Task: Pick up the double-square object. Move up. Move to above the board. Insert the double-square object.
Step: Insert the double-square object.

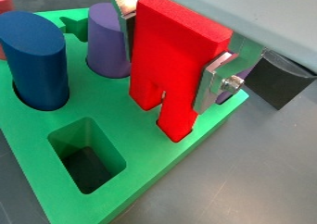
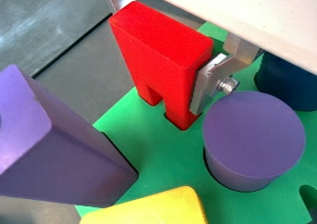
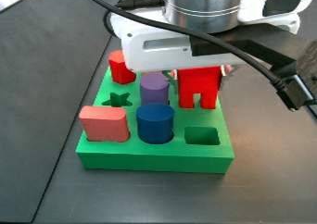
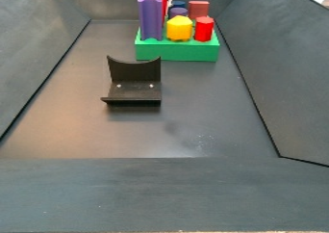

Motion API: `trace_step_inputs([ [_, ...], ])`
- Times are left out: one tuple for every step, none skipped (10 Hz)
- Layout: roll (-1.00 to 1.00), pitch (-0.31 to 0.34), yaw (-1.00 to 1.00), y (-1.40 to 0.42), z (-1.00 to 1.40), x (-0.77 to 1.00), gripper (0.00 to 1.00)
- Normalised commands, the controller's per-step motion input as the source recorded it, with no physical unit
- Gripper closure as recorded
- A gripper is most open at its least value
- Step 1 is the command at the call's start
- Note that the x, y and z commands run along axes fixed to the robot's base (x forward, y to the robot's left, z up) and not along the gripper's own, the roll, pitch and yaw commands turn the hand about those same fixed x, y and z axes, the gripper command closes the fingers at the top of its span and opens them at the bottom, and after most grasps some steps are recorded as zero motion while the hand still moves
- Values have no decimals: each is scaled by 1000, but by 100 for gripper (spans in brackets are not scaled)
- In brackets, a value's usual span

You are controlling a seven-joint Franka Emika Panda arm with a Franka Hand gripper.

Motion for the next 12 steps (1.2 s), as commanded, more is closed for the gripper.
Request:
trace_step_inputs([
  [500, 80, 0, 0, -109, -63, 100],
  [500, 194, -83, 286, 80, -223, 100],
  [500, 226, -134, 231, 120, -209, 100],
  [500, 231, -69, 109, 60, -186, 100],
  [500, 187, 0, 0, 0, -189, 100],
  [500, 221, 0, 34, 43, -243, 100],
  [500, 204, 0, 0, 0, -237, 100],
  [500, 154, 123, -14, 0, -271, 100],
  [500, 71, 251, -111, -91, -229, 100],
  [500, 67, 197, -120, -131, -169, 100],
  [500, 61, 149, -169, -220, -111, 100],
  [500, 60, 160, -183, -229, -126, 100],
])
